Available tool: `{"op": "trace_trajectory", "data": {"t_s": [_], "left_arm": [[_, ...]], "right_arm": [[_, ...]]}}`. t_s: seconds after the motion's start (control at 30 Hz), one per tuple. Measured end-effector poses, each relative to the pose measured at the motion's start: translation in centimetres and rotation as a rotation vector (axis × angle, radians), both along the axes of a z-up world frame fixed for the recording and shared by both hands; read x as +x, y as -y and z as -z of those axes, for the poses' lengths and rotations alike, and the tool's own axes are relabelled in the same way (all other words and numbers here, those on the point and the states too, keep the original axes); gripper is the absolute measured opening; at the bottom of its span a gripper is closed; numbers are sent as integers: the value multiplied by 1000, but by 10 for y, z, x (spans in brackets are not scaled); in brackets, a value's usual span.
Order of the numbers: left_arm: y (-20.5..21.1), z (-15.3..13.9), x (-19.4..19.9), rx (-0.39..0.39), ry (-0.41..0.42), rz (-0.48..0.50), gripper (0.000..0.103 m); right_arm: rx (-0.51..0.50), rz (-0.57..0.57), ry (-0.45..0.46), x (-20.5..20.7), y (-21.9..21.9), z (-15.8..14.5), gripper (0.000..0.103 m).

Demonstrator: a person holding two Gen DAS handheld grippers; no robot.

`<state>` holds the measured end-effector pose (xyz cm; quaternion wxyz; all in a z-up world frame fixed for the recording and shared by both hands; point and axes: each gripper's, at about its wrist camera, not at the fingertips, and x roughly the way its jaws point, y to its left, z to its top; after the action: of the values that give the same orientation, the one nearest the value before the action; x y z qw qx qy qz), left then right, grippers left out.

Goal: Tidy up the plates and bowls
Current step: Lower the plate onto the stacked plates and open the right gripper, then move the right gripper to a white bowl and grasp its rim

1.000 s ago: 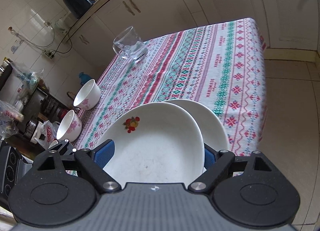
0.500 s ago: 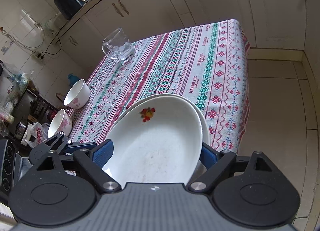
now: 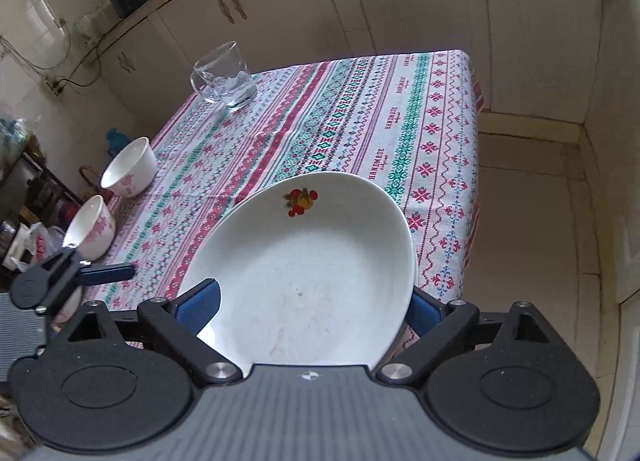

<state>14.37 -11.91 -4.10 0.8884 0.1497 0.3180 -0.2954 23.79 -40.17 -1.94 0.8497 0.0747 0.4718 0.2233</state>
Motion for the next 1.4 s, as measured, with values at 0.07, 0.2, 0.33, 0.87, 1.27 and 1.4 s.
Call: {"op": "trace_trajectory", "data": {"t_s": [0.07, 0.2, 0.33, 0.87, 1.27, 1.4], "left_arm": [[-7, -3, -5, -13, 8, -10, 101], [-19, -10, -15, -29, 30, -34, 101], [-32, -15, -21, -51, 53, -53, 101], [-145, -26, -79, -136, 146, -247, 101], [-249, 6, -113, 17, 126, -363, 101], [-267, 21, -110, -1, 92, -356, 101]], "right_arm": [[-27, 10, 6, -2, -5, 0, 98], [-82, 35, 8, -4, -10, -1, 98], [-91, 50, 6, -9, -9, 1, 99], [-115, -53, 407, -99, -114, -45, 103], [-69, -360, 425, -125, -258, -24, 103], [-86, -429, 415, -126, -295, -20, 103]]}}
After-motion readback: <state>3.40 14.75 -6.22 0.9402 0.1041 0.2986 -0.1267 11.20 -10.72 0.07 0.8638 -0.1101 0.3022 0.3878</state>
